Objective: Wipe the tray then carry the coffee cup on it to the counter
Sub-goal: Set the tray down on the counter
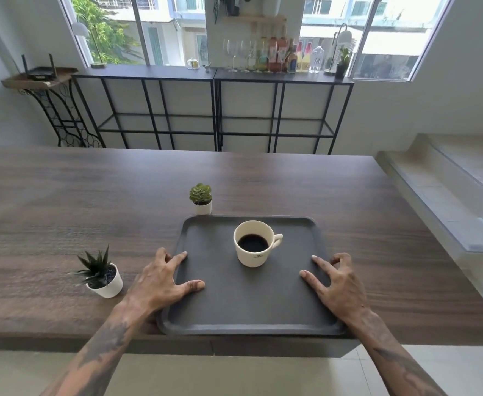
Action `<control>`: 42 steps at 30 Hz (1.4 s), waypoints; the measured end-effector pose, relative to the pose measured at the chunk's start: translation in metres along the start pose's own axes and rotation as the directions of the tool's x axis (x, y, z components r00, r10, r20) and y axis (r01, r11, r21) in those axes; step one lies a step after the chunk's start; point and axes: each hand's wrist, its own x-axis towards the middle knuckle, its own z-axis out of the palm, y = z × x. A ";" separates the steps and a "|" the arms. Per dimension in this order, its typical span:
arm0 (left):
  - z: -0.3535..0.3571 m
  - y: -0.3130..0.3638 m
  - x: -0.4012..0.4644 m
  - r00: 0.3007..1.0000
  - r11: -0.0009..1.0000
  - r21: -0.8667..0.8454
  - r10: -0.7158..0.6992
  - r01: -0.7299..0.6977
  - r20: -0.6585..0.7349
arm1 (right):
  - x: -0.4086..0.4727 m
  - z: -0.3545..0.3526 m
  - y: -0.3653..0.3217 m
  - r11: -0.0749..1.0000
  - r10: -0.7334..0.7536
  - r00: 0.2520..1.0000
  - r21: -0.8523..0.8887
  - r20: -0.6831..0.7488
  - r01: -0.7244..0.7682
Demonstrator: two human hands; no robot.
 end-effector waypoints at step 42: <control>0.064 0.060 -0.001 0.993 0.992 0.125 0.037 -0.022 -0.114 | -0.014 0.019 -0.030 0.968 -0.211 0.965 -0.106 0.153 0.229</control>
